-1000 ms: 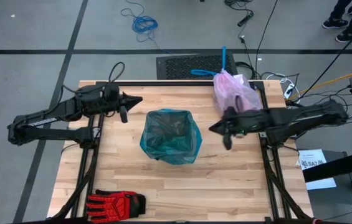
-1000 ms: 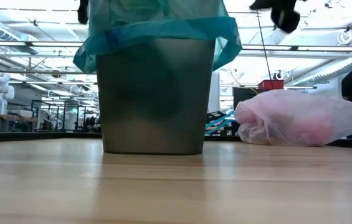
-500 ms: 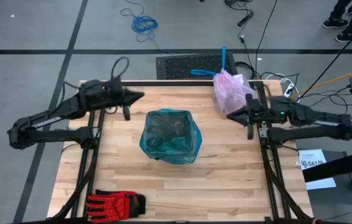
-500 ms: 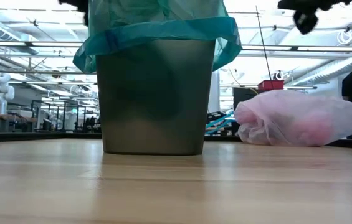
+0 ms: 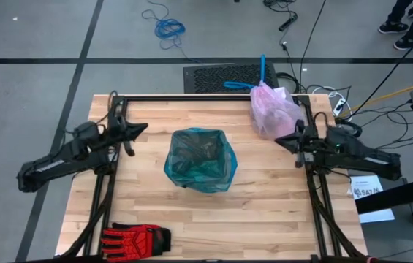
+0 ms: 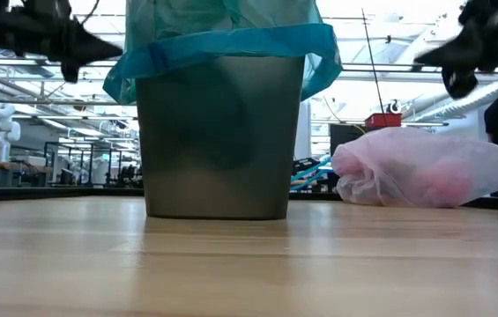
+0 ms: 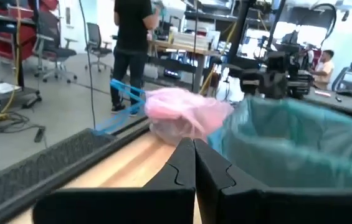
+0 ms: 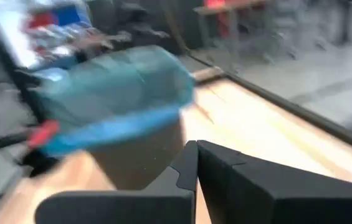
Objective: Place trash/remove bag and relplace
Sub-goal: Return to Home Position
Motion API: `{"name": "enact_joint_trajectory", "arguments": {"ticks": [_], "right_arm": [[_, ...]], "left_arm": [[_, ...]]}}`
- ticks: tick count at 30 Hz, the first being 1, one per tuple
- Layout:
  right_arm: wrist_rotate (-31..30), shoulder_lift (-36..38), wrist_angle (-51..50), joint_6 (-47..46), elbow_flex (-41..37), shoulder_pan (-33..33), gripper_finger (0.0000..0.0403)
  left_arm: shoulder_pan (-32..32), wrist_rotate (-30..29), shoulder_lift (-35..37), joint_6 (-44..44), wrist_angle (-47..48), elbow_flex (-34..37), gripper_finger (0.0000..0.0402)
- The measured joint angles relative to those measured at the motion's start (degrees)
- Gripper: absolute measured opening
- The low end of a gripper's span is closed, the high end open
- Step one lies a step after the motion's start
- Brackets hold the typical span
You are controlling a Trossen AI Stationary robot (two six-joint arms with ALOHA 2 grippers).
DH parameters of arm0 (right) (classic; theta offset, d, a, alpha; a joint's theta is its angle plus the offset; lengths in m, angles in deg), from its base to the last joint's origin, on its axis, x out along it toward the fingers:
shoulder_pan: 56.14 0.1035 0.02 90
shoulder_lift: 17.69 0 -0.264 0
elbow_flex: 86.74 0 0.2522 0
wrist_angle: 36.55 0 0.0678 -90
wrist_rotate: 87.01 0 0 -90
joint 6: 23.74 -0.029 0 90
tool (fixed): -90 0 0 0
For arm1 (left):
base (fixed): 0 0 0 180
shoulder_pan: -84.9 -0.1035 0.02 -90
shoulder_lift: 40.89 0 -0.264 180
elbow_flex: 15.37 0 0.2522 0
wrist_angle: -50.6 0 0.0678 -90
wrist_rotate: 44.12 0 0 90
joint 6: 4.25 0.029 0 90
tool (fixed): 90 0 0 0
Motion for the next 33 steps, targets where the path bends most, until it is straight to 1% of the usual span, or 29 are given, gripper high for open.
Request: {"name": "enact_joint_trajectory", "arguments": {"ticks": [1,3,4,5,6,8,10,12,15,18,20,23,25,29,31,33], "right_arm": [[-1.69,-0.29,-1.36,-0.41,-0.58,0.0,0.0],[-5.03,-0.95,-0.95,-3.28,-1.11,-0.02,0.0],[-5.36,-0.97,0.17,-4.47,-1.23,-0.04,0.0],[-5.38,-0.99,1.35,-3.65,-1.29,-0.04,0.0],[-4.34,-1.02,2.6,-0.14,-1.5,-0.04,0.0],[0.52,-1.07,4.75,7.91,-2.57,-0.04,0.0],[2.55,-1.07,8.39,11.12,-4.5,0.0,0.0],[2.56,-1.03,10.82,11.29,-7.36,-0.24,0.0],[3.03,-0.8,12.44,9.03,-12.65,-0.29,0.0],[5.94,0.33,23.4,8.73,-16.69,-0.28,0.0],[6.76,1.07,25.63,10.76,-16.81,-0.28,0.0],[5.85,1.22,22.13,12.73,-16.86,-0.74,0.0],[5.52,0.87,18.82,11.45,-16.88,-1.12,0.0],[7.0,-0.33,19.16,9.52,-16.88,-1.12,0.0],[5.51,-0.68,19.03,8.16,-16.88,-1.11,0.0],[3.94,-1.26,18.79,7.14,-16.88,-1.11,0.0]], "left_arm": [[0.19,0.04,0.53,-0.02,-0.96,1.65,0.0],[0.43,0.17,0.67,-0.02,-3.04,4.87,0.0],[0.61,0.2,0.69,-0.03,-3.82,6.3,0.0],[0.84,0.18,0.68,-0.05,-5.0,7.68,0.0],[1.02,0.18,0.67,-0.04,-6.47,8.92,0.0],[1.38,0.2,0.69,0.07,-9.73,11.58,0.0],[1.62,0.18,0.67,0.05,-11.67,13.79,0.0],[1.64,-0.33,0.71,0.09,-14.27,15.8,0.0],[1.64,-1.64,0.71,0.82,-15.01,16.87,0.0],[1.64,-1.73,0.71,1.96,-14.95,16.87,0.0],[1.64,-2.22,0.75,2.43,-13.75,16.87,0.0],[1.64,-2.43,0.73,2.02,-11.46,16.87,0.0],[1.64,-2.43,0.76,1.99,-9.63,16.87,0.0],[1.64,-2.43,0.73,1.72,-7.33,16.9,0.0],[1.64,-2.42,0.73,1.15,-7.31,16.9,0.0],[1.64,-2.52,0.71,-2.28,-7.31,16.9,0.0]]}}
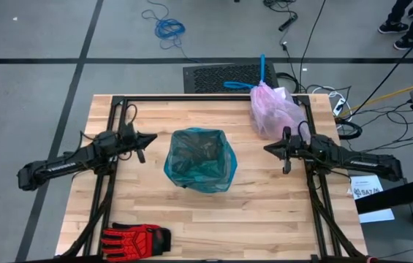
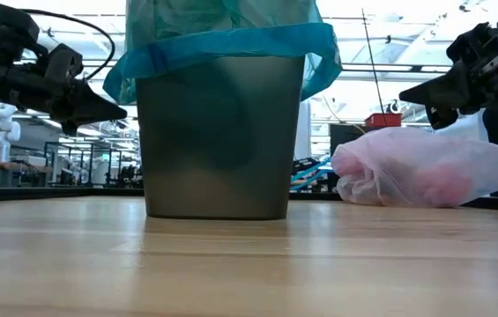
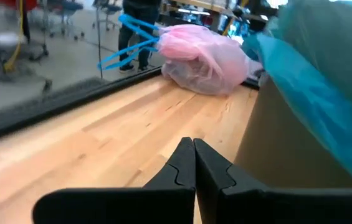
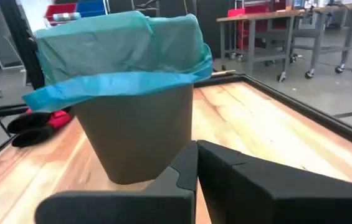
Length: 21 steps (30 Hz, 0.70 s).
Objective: Place trash/remove bag and relplace
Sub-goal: Return to Home Position
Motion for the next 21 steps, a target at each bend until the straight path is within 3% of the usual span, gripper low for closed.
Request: {"name": "enact_joint_trajectory", "arguments": {"ticks": [5,11,21], "right_arm": [[-0.32,-0.34,-0.07,-0.07,0.0,-0.02,0.0],[-0.32,-0.34,-0.09,0.15,0.0,-0.02,0.0],[-0.32,-0.34,-0.08,0.19,0.0,-0.02,0.0]], "left_arm": [[0.0,0.89,-0.05,-8.9,0.07,0.0,0.0],[0.0,1.04,-0.05,-3.62,0.06,0.02,0.0],[0.0,1.19,-0.05,-3.73,0.05,0.02,0.0]]}}
